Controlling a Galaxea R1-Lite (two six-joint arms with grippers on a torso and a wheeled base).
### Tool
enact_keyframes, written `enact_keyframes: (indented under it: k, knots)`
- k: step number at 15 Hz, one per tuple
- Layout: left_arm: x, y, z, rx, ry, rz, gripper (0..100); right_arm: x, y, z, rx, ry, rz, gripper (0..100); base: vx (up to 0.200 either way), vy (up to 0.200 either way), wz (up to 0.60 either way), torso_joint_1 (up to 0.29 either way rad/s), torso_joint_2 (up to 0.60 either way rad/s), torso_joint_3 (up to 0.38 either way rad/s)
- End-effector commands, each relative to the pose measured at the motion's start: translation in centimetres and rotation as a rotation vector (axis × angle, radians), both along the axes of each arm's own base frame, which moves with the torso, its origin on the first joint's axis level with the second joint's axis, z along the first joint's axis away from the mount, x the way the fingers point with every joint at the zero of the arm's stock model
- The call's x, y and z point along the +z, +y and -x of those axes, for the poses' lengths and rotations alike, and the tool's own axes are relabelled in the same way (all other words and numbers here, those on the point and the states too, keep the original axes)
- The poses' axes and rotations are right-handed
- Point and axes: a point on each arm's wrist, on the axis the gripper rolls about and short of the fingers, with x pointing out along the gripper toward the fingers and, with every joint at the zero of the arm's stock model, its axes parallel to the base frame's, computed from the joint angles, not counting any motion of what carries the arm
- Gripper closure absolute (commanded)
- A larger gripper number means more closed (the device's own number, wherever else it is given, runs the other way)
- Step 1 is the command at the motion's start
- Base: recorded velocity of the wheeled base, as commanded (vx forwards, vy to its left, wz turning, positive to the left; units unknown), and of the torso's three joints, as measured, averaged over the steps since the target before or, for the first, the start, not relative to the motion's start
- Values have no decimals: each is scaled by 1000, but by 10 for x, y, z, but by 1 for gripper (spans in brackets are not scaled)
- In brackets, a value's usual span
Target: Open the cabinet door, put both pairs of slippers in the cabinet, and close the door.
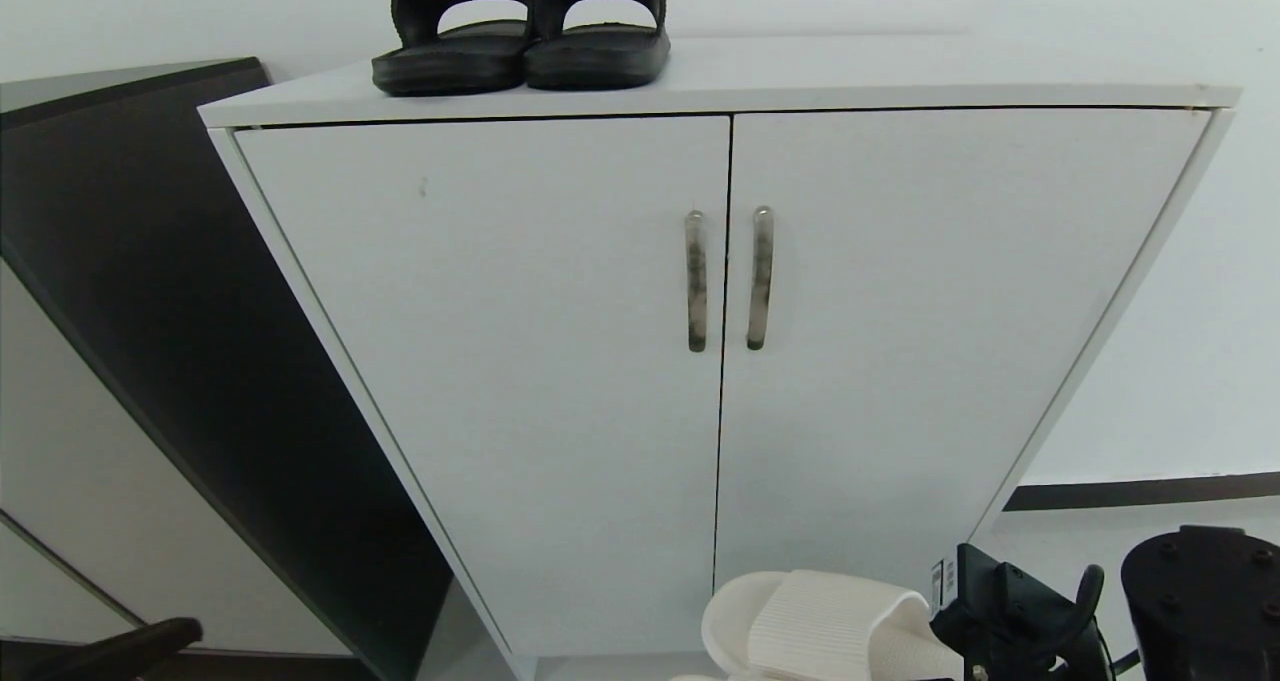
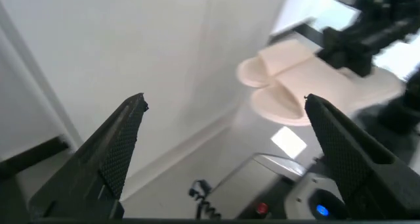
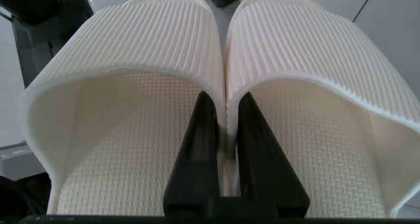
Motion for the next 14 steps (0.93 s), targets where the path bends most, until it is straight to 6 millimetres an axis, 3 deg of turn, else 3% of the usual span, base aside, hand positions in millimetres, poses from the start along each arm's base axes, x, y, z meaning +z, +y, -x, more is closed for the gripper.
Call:
enact_keyframes:
  k: [1,6,10,14]
  knots:
    - [10,-16,-39,-182,94,-9,0,0,1,0,2,1,-1,100,0,0,0,0,0,0]
    - [37,-61,-65,-258,31,-61,0,1,1,-1,2,-3,-6,100,0,0,0,0,0,0]
    - [47,-81,-89,-275,-48,-18,0,1,1,-1,1,-2,-4,100,0,0,0,0,0,0]
    - [68,-119,-105,-385,-76,11,0,1,1,-1,0,-3,-4,100,0,0,0,0,0,0]
